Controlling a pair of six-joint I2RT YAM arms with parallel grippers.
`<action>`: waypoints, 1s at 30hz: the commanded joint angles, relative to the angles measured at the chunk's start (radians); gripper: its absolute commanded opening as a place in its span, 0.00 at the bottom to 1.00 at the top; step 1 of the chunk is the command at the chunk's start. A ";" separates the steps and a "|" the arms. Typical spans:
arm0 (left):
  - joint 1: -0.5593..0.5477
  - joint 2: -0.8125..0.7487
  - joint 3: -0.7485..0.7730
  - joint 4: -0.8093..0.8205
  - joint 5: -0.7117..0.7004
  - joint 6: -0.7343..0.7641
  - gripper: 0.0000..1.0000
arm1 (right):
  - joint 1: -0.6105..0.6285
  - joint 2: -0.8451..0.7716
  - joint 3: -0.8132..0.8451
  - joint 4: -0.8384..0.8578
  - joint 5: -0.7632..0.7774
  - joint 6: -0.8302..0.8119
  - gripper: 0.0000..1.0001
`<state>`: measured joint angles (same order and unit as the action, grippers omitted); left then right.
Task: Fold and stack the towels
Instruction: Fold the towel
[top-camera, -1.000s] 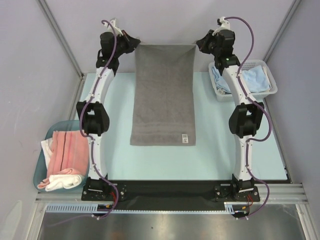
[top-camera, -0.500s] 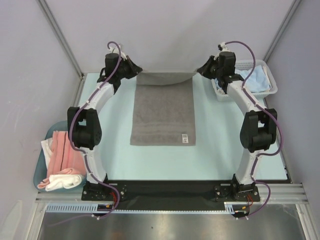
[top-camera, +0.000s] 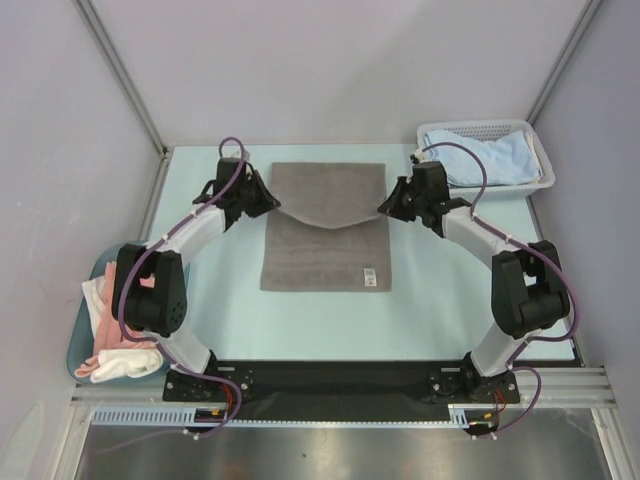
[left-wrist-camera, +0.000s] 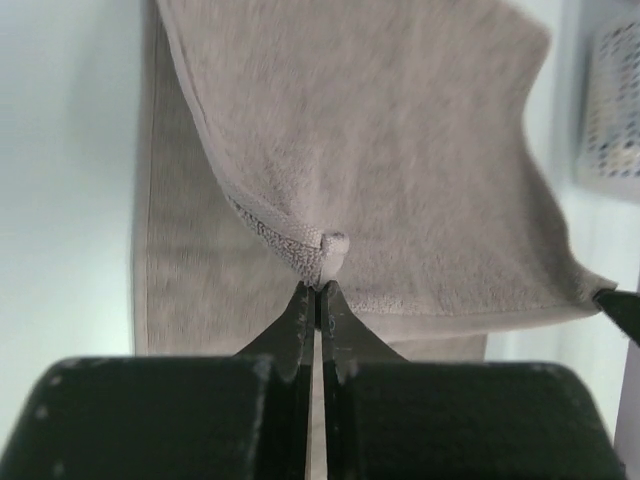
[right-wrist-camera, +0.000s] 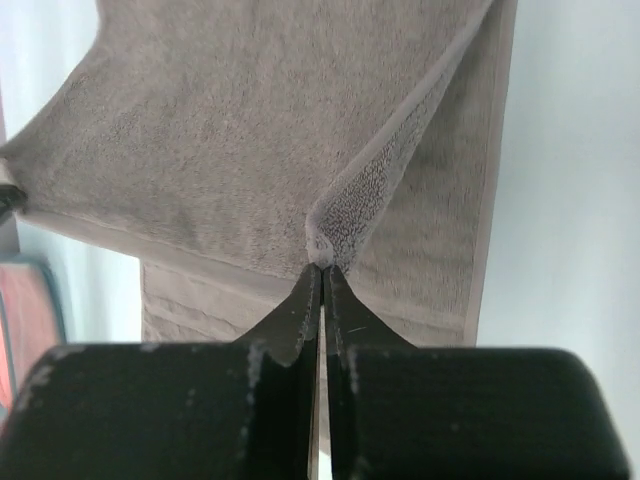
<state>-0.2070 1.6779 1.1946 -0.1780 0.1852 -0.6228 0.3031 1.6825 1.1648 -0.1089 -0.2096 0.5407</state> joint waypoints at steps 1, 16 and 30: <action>-0.029 -0.095 -0.073 -0.040 -0.038 -0.043 0.00 | 0.019 -0.072 -0.043 0.017 0.036 0.016 0.00; -0.031 -0.138 -0.084 -0.176 0.010 -0.008 0.00 | 0.045 -0.141 -0.066 -0.069 0.079 0.008 0.00; -0.032 -0.274 -0.164 -0.242 0.031 0.071 0.00 | 0.076 -0.294 -0.096 -0.159 0.105 -0.004 0.00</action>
<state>-0.2382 1.4601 1.0561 -0.3962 0.1955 -0.5884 0.3687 1.4342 1.0809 -0.2337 -0.1234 0.5472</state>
